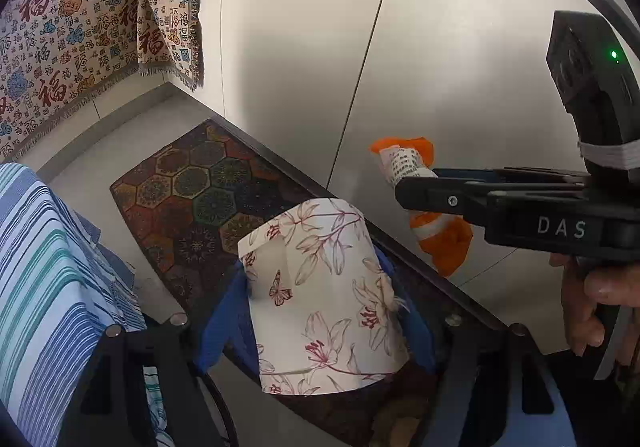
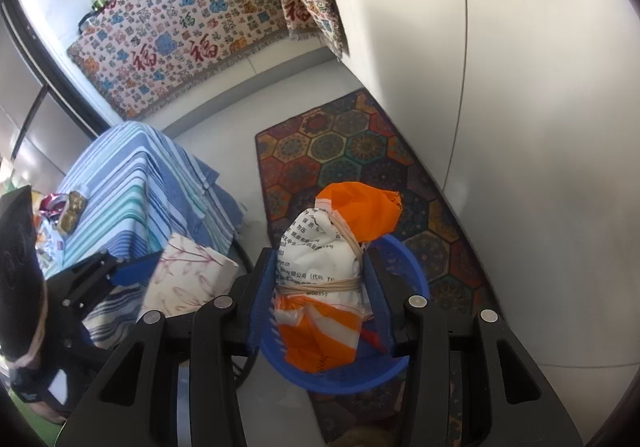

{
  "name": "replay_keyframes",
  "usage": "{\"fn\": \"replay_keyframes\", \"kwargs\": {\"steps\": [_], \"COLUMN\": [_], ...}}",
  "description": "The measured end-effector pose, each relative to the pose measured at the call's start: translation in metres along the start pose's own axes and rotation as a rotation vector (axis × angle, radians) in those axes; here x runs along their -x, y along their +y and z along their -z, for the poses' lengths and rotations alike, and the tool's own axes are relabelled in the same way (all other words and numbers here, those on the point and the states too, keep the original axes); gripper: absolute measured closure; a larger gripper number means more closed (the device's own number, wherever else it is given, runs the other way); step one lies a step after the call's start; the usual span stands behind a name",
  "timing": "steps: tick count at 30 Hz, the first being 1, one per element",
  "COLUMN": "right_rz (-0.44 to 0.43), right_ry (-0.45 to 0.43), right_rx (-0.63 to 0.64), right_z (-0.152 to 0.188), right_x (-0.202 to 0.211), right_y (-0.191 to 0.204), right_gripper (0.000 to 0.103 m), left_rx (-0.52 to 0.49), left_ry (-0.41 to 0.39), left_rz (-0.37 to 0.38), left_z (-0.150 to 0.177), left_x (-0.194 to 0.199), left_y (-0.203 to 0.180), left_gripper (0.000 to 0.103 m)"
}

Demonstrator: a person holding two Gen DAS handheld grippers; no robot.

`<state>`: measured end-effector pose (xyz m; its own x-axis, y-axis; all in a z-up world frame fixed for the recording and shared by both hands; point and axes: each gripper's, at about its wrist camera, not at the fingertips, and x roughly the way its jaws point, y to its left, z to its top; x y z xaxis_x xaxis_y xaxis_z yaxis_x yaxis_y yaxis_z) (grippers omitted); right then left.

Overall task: Collect trash
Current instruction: 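Open both tools to drop the paper and bag into the wastebasket, then return both tools to the table above the remaining trash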

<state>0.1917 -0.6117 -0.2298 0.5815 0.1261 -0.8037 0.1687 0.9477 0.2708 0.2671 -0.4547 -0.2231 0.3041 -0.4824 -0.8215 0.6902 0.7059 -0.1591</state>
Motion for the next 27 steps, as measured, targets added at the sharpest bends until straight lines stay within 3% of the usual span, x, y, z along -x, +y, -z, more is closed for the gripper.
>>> {"fn": "replay_keyframes", "kwargs": {"steps": [2, 5, 8, 13, 15, 21, 27], "right_rz": [-0.011, -0.016, -0.005, 0.023, 0.045, 0.101, 0.026], "right_ry": [-0.006, -0.021, -0.034, -0.058, -0.073, -0.137, -0.166], "right_rx": [-0.009, -0.018, -0.019, -0.002, 0.024, 0.150, 0.270], "right_z": [-0.002, -0.004, -0.005, -0.005, -0.007, -0.004, 0.013], "right_x": [-0.001, 0.001, 0.003, 0.007, 0.009, 0.013, 0.008], "right_y": [-0.001, -0.001, -0.001, 0.004, 0.011, 0.046, 0.111], "right_gripper": [0.053, 0.040, 0.039, 0.035, 0.028, 0.020, 0.019], "left_rx": [0.002, 0.011, 0.026, 0.064, 0.080, 0.114, 0.206], "left_ry": [0.014, 0.024, 0.012, -0.035, -0.059, -0.111, -0.086], "left_rz": [0.005, 0.001, -0.001, -0.023, -0.030, -0.120, -0.287], "left_z": [-0.002, -0.005, -0.005, 0.002, 0.008, 0.059, 0.129], "left_x": [-0.008, -0.016, -0.014, 0.017, 0.037, 0.107, 0.159], "left_y": [0.000, 0.004, 0.006, 0.011, 0.013, 0.032, 0.087], "left_gripper": [0.026, 0.026, 0.026, 0.026, 0.026, 0.025, 0.025]}}
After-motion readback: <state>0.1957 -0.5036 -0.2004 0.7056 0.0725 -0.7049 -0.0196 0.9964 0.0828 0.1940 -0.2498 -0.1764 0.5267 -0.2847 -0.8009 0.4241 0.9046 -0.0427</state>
